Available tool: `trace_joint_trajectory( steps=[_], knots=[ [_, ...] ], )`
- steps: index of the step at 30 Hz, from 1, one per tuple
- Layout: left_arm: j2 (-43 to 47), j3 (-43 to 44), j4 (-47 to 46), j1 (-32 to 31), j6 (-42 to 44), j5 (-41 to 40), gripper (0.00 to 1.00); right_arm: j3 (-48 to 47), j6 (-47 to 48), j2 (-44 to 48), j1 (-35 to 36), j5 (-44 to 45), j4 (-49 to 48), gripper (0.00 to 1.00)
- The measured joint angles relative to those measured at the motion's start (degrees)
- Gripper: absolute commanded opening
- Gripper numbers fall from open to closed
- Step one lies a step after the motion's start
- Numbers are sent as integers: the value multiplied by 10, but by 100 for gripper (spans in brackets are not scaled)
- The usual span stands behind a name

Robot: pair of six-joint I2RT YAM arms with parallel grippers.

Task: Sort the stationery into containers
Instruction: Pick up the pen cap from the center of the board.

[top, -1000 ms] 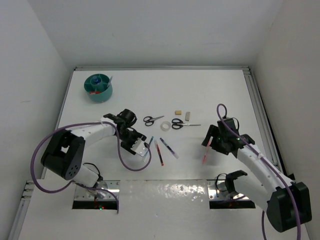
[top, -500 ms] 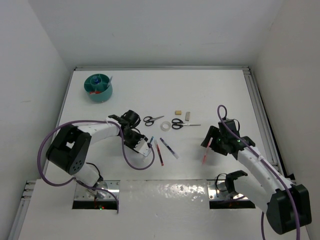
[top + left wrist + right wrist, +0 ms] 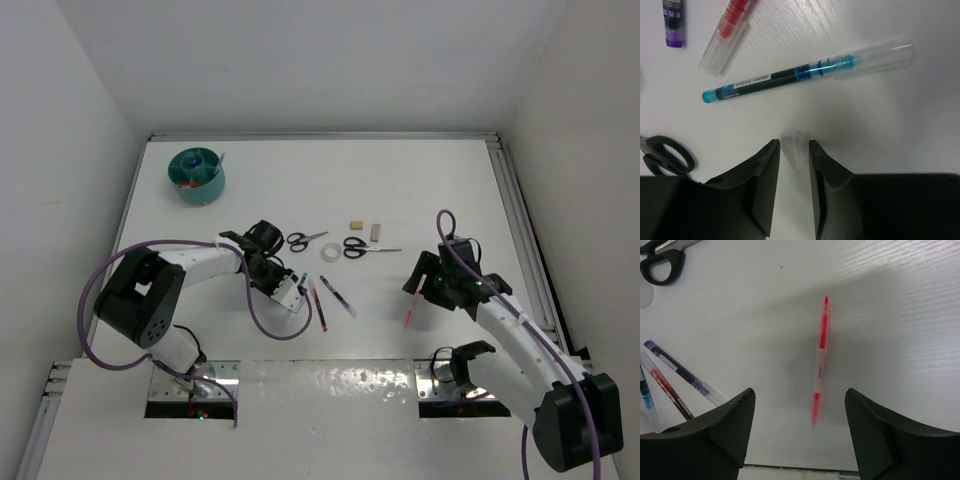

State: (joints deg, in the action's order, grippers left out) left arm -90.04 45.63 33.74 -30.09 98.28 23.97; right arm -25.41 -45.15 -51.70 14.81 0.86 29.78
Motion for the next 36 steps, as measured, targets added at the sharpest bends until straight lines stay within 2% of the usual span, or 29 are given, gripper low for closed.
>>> trace_joint_trajectory(
  steps=[4, 11, 15, 17, 23, 29, 32, 36],
  knots=[
    [0, 0, 0, 6, 0, 0, 27, 0, 1, 3, -1, 0, 4, 71],
    [-6, 4, 3, 13, -4, 3, 20, -3, 2, 3, -1, 2, 8, 71],
    [-23, 23, 25, 13, 0, 7, 10, -10, 5, 3, -1, 2, 12, 72],
    [-29, 31, 34, 13, 3, 8, 0, -10, 6, 3, -1, 2, 12, 72],
    [-30, 33, 33, 12, -13, 13, 0, -10, -2, 3, -1, 20, 24, 70],
    [-20, 41, 31, 28, -89, 22, 0, -2, -3, -38, -1, 44, 19, 58],
    [22, 42, 7, 52, -115, 23, 0, -2, -4, -89, 0, 41, 1, 55],
    [125, 26, -65, 68, -136, 24, 0, 0, -13, -138, 4, 32, -28, 47]
  ],
)
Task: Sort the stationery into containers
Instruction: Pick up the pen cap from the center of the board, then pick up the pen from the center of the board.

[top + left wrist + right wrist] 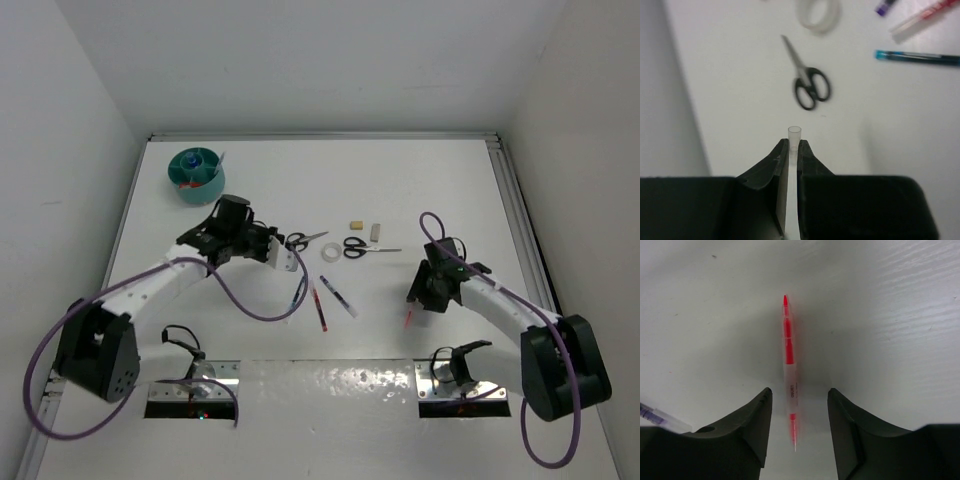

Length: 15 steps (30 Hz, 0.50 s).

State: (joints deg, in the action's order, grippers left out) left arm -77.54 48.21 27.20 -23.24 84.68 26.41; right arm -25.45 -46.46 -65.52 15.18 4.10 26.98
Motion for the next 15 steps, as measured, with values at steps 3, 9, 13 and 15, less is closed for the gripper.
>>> trace_joint_trajectory(
  steps=[3, 9, 13, 15],
  knots=[
    [84, -27, -71, 2, -15, 9, 0, 8, -10, -27, 3, -7, -20, 43],
    [167, -91, -196, 4, -36, 26, 0, -1, -29, -66, 17, -14, -65, 6],
    [198, -113, -259, 5, -42, 29, 0, -2, -35, -75, 20, -18, -85, 0],
    [212, -117, -285, 5, -42, 30, 0, -1, -30, -73, 20, -20, -87, 0]
  ],
)
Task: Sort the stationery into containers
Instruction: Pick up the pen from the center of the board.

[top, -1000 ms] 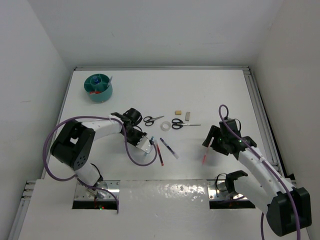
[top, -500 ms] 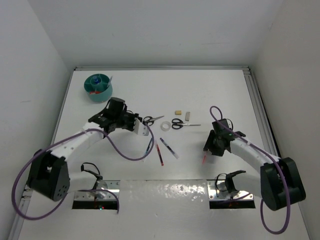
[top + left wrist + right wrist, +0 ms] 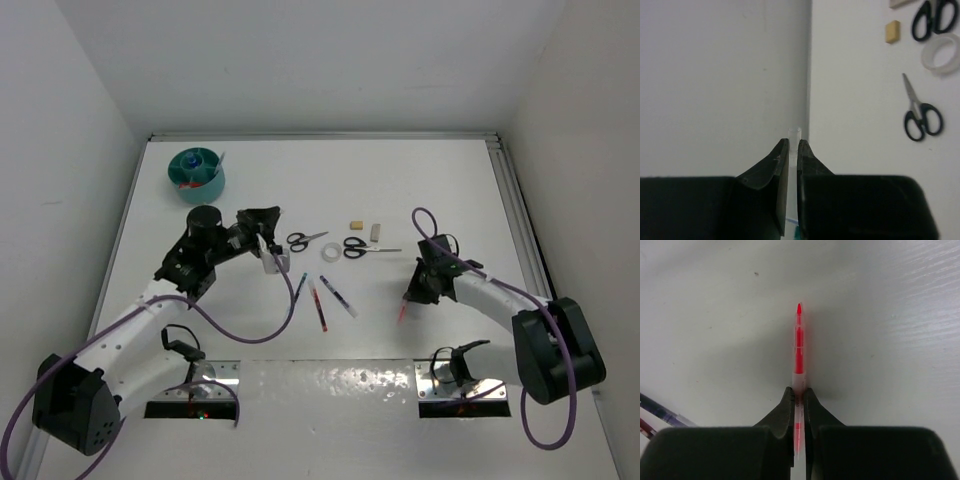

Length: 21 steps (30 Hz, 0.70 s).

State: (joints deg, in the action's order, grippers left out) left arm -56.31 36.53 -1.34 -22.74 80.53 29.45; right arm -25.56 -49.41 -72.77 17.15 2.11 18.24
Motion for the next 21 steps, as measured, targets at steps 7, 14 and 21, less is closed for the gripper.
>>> trace_joint_trajectory(
  steps=[7, 14, 21],
  knots=[
    [52, -20, -88, 4, 35, 23, 0, -29, 110, 46, 14, -56, 85, 0],
    [91, -57, -133, 4, 144, 69, 0, -272, 199, 57, 98, -161, 156, 0],
    [120, -69, -121, 3, 248, 106, 0, -463, 230, -26, 217, -218, 173, 0]
  ],
)
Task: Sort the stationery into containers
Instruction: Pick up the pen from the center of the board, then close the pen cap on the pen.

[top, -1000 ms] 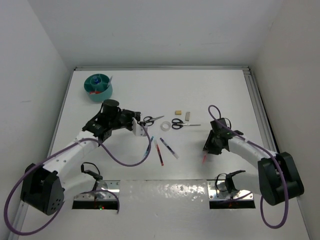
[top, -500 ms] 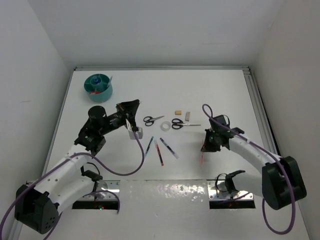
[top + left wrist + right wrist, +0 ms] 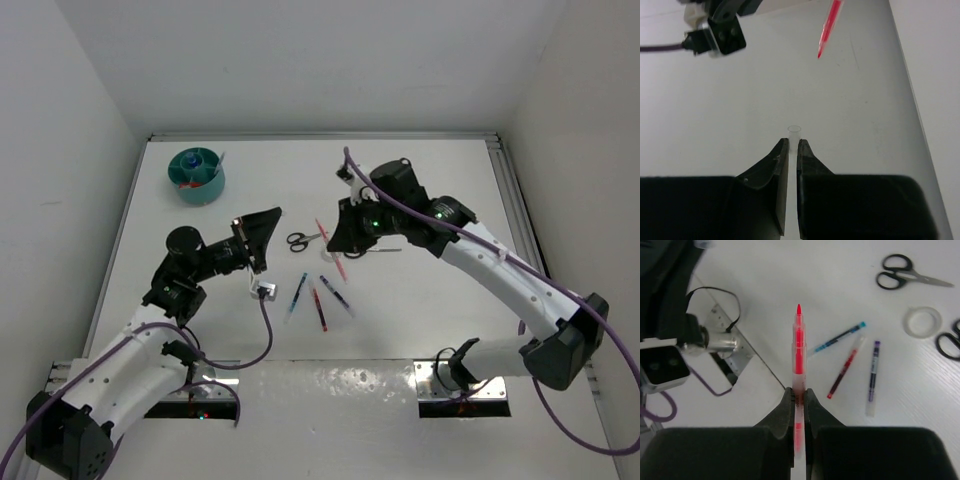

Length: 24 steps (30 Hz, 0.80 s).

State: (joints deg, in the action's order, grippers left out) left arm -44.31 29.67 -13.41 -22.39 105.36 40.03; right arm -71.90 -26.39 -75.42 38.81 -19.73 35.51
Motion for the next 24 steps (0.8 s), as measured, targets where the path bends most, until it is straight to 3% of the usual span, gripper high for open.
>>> trace_joint_trajectory(
  steps=[9, 24],
  knots=[
    [23, 0, 21, 0, 59, 11, 0, -82, 25, -66, 82, -27, 19, 0],
    [32, 0, 64, 0, 83, 26, 0, -82, 47, -67, 90, -31, 6, 0]
  ],
)
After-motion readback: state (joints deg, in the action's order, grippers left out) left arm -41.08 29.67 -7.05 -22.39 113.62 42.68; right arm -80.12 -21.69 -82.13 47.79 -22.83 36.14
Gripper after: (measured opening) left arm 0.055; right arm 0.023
